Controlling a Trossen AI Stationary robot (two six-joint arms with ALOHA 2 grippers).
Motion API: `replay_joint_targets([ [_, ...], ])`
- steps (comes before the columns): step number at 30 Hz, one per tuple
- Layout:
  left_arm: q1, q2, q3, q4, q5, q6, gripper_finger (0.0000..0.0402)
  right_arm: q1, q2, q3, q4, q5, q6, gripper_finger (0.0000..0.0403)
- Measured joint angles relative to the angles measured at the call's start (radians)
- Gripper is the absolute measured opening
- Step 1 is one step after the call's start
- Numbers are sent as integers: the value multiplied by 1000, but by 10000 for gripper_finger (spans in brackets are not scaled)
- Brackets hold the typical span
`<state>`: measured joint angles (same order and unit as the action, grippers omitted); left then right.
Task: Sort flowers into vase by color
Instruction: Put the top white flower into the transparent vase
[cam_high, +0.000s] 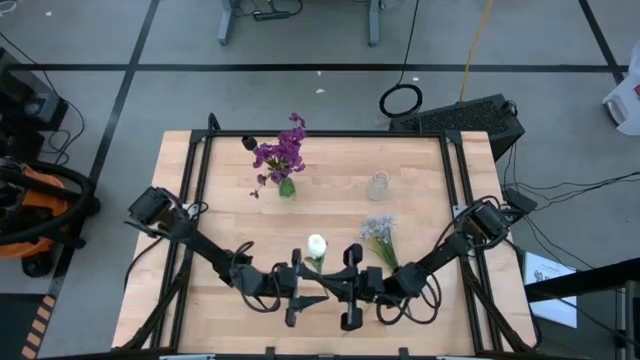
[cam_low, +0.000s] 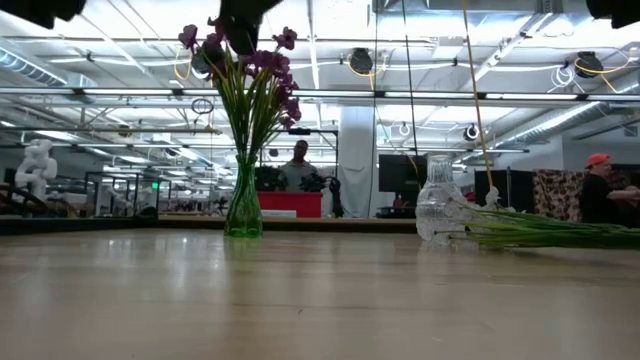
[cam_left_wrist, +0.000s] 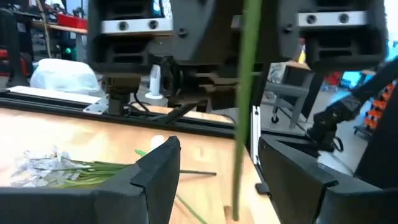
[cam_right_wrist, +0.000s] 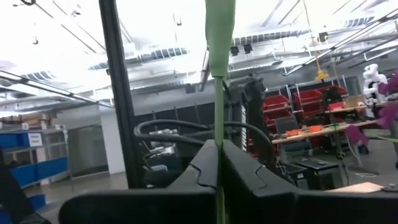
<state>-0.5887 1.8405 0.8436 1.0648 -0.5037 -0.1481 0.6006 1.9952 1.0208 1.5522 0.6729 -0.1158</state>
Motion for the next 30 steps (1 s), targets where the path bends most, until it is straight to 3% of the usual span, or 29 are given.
replay_joint_targets([
  [8, 0, 19, 0, 59, 21, 6, 207, -1, 0, 0, -15, 4, -1, 0],
  [26, 9, 19, 0, 63, 86, 18, 15, -2, 0, 0, -24, 5, -5, 0],
  [30, 8, 19, 0, 52, 86, 26, 11, 3, 0, 0, -33, 7, 20, 5],
])
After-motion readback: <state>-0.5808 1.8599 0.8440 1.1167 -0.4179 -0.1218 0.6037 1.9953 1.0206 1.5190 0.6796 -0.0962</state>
